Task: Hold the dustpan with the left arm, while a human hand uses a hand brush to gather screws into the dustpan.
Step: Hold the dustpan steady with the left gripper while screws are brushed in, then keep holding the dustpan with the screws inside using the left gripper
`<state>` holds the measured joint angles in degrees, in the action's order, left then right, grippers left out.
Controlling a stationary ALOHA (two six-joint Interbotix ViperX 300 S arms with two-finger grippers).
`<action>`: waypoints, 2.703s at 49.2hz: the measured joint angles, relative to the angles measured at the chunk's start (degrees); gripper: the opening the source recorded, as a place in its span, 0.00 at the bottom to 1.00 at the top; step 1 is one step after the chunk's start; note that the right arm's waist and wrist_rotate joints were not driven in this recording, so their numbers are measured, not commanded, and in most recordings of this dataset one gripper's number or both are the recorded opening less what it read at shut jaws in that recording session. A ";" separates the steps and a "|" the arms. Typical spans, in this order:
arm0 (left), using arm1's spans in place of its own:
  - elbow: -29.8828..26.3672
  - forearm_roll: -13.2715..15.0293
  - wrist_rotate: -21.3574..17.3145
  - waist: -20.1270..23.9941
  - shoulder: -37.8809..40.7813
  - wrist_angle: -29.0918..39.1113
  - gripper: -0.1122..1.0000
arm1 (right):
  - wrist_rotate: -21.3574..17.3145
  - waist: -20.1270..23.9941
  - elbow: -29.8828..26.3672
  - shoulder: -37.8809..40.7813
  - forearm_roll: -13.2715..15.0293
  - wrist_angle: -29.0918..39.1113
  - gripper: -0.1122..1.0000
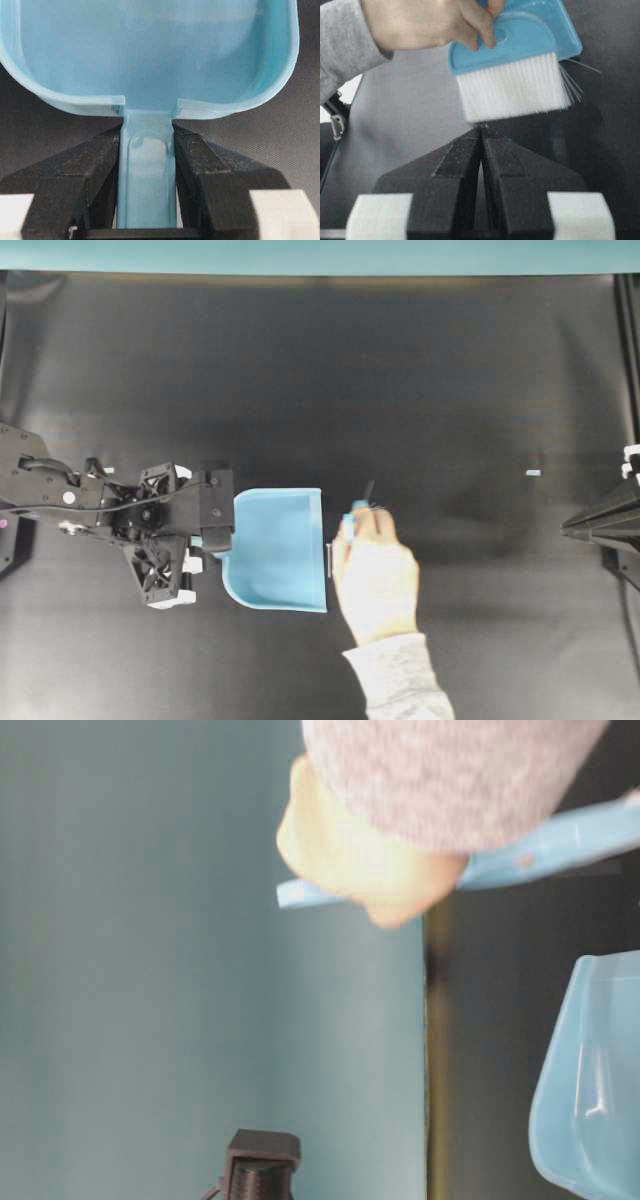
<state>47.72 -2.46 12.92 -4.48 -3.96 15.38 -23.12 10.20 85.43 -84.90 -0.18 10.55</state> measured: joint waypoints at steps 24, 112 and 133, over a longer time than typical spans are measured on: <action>3.69 0.00 0.18 0.26 4.66 -10.81 0.36 | -0.09 0.00 0.00 -0.09 0.00 0.00 0.10; 23.38 0.00 -8.09 4.48 -3.08 -58.71 0.36 | -0.09 0.00 0.00 -0.53 0.00 0.09 0.10; 23.38 0.00 -8.17 5.63 -3.25 -57.30 0.36 | -0.09 0.00 0.00 -0.53 0.00 0.09 0.10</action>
<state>71.10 -2.46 4.75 1.14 -7.21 -41.92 -23.20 10.20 85.43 -85.43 -0.18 10.63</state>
